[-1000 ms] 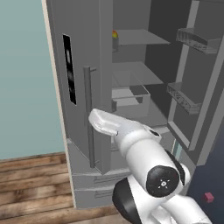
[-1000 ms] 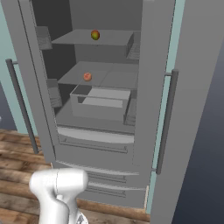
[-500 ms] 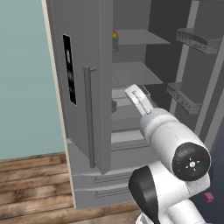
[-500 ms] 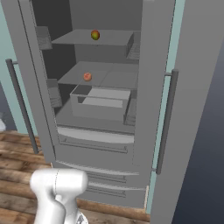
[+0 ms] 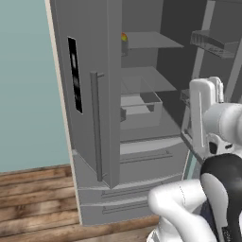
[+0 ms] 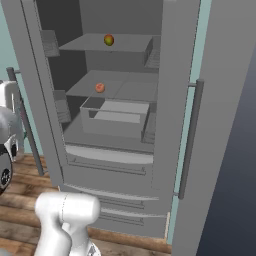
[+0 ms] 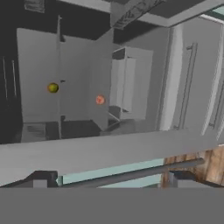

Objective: Retrieve the mango and peach from the fridge and place them into the bowl on the dining table.

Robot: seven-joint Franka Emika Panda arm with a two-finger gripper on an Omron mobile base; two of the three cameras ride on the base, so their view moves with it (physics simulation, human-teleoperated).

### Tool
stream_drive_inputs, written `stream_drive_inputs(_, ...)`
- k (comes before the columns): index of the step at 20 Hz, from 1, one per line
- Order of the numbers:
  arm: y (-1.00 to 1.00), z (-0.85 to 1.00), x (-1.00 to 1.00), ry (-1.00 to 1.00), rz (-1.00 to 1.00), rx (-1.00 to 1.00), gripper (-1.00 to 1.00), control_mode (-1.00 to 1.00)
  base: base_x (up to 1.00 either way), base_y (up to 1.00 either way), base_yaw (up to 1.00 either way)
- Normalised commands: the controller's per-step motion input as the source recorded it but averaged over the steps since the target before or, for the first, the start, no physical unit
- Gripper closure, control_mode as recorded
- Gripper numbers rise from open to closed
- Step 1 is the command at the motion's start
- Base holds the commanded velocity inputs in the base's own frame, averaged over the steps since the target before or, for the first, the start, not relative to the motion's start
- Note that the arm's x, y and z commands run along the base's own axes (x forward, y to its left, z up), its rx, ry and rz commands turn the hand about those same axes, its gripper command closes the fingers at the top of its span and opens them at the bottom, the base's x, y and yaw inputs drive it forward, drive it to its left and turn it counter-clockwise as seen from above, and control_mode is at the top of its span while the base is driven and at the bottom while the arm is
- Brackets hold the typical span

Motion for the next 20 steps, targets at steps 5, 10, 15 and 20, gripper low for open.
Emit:
stream_drive_inputs(5, -0.23, 0.00, 0.06, 0.08, 0.12, 0.49, -1.00, -1.00, 0.00, 0.00, 0.00)
stream_drive_inputs(10, 0.04, -0.08, 0.30, 0.06, 0.03, 0.19, -1.00, -1.00, 0.00, 0.00, 0.00)
stream_drive_inputs(15, 0.06, -0.14, 0.31, -0.10, -0.01, 0.03, -1.00, -1.00, 0.00, 0.00, 0.00)
stream_drive_inputs(20, 0.03, 0.03, 0.16, -0.13, 0.00, 0.01, -1.00, -1.00, 0.00, 0.00, 0.00)
